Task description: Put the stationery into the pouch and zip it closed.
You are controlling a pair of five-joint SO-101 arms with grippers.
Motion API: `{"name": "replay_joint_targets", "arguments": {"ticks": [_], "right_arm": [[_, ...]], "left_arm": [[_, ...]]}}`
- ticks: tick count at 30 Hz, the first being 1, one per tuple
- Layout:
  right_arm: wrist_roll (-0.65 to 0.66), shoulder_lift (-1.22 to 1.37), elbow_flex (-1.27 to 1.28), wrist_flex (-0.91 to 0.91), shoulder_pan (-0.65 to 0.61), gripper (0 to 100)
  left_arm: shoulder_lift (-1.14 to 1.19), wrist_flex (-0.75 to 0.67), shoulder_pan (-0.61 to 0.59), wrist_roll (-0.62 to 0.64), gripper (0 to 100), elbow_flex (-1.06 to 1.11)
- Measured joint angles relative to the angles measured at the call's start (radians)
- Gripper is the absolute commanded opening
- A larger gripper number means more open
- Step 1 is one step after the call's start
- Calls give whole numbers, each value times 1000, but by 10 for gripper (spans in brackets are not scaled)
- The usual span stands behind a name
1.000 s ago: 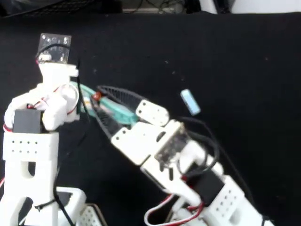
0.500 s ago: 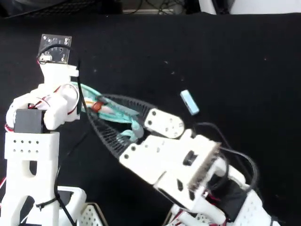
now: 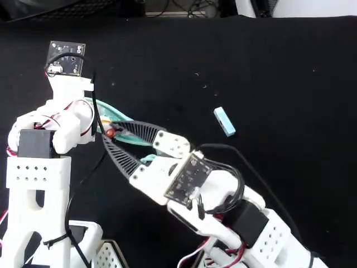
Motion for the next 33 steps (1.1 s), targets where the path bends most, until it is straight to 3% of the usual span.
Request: {"name": "replay_joint_targets", "arguments": {"ticks": [3, 4, 10, 17, 20, 27, 33], "right_arm": [[0, 0, -2, 51, 34, 221], [0, 0, -12, 86, 40, 233], [-103, 0, -157, 273, 46, 214], [-106, -2, -267, 307, 83, 212], [-112, -9, -272, 307, 201, 211], [-184, 92, -127, 341, 649, 211], [-192, 367, -32, 324, 747, 212]], "left_arm": [[0, 0, 0, 0, 30, 0], [0, 0, 0, 0, 30, 0], [0, 0, 0, 0, 30, 0], [0, 0, 0, 0, 30, 0], [0, 0, 0, 0, 30, 0], [0, 0, 0, 0, 30, 0], [-2, 0, 0, 0, 30, 11]]}}
